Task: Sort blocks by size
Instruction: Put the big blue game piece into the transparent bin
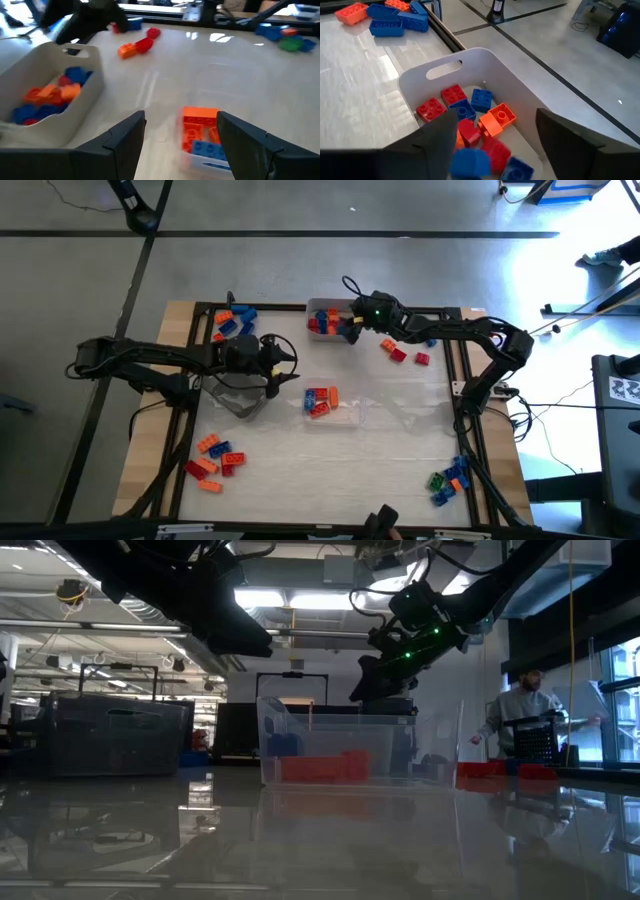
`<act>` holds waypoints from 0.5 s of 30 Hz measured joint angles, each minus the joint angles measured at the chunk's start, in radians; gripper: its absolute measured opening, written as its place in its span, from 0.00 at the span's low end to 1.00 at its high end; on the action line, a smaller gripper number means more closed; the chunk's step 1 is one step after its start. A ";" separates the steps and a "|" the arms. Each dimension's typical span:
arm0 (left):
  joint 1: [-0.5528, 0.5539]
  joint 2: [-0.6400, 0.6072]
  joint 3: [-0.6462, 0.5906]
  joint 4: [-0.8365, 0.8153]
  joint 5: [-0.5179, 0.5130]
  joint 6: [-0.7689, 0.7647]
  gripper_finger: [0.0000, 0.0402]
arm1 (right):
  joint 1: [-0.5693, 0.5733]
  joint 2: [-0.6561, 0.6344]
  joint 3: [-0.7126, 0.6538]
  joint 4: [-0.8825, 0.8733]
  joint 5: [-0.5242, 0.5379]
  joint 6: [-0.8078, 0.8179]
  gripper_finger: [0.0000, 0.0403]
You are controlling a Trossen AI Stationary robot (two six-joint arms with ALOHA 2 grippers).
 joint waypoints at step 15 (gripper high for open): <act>0.215 0.000 0.192 -0.566 -0.256 -0.179 0.58 | -0.001 -0.287 -0.079 -0.174 0.001 -0.037 0.74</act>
